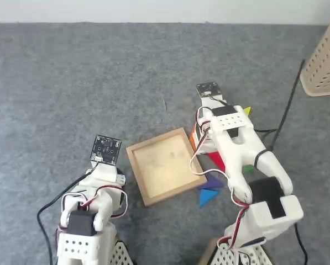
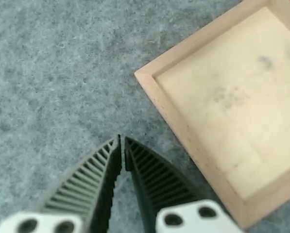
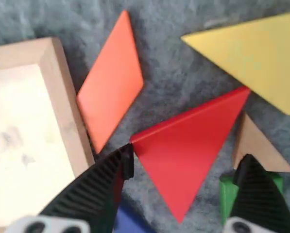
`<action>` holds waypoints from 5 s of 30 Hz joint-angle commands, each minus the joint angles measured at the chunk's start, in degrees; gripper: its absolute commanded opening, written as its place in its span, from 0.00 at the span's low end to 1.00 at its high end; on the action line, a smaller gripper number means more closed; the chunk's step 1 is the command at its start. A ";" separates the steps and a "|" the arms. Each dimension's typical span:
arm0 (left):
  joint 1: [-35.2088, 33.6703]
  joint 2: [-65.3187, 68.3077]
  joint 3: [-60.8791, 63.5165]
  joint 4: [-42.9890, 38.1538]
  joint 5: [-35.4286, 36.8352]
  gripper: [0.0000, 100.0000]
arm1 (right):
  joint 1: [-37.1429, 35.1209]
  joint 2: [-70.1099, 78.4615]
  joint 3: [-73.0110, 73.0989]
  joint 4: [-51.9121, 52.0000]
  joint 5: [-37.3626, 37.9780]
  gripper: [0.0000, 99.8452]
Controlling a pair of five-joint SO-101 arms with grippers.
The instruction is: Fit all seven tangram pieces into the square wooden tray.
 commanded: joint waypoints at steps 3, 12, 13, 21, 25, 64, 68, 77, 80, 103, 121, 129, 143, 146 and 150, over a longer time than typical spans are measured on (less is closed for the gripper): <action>-0.26 -1.23 -1.10 0.35 0.44 0.01 | 1.36 1.19 -3.52 -1.45 -0.70 0.34; -0.26 -1.23 -1.10 0.35 0.44 0.01 | 0.57 7.16 -8.97 0.40 0.00 0.34; -0.26 -1.23 -1.10 0.35 0.44 0.01 | 0.31 7.16 -9.41 0.57 -0.09 0.34; -0.26 -1.23 -1.10 0.35 0.44 0.01 | 0.22 7.34 -9.93 -2.42 -5.54 0.33; -0.26 -1.23 -1.10 0.35 0.44 0.01 | 0.31 7.52 -9.76 -2.42 -6.07 0.23; -0.18 -1.23 -1.10 0.35 0.44 0.01 | -1.45 -20.44 12.22 2.95 10.55 0.27; -0.26 -1.23 -1.10 0.35 0.44 0.01 | -1.45 -15.87 13.71 -0.75 10.73 0.27; -0.26 -1.23 -1.10 0.35 0.44 0.01 | 2.86 -3.82 8.62 -3.47 10.20 0.27; -0.26 -1.23 -1.10 0.35 0.44 0.01 | 5.05 -1.71 7.03 -3.47 10.20 0.27; -0.26 -1.23 -1.10 0.35 0.44 0.01 | 9.98 -4.62 1.85 1.98 8.18 0.00; -0.26 -1.23 -1.10 0.35 0.44 0.01 | -21.05 -9.10 -11.25 8.22 2.02 0.01; -0.26 -1.23 -1.10 0.35 0.44 0.01 | -25.89 5.49 -18.46 6.29 -9.23 0.01; -0.26 -1.23 -1.10 0.35 0.44 0.01 | -32.57 7.16 -18.99 6.37 -10.99 0.13; -0.26 -1.23 -1.10 0.35 0.44 0.01 | -32.48 7.16 -18.90 7.60 -10.99 0.21; -0.26 -1.23 -1.10 0.35 0.44 0.01 | -29.23 6.55 -19.16 8.84 -10.99 0.21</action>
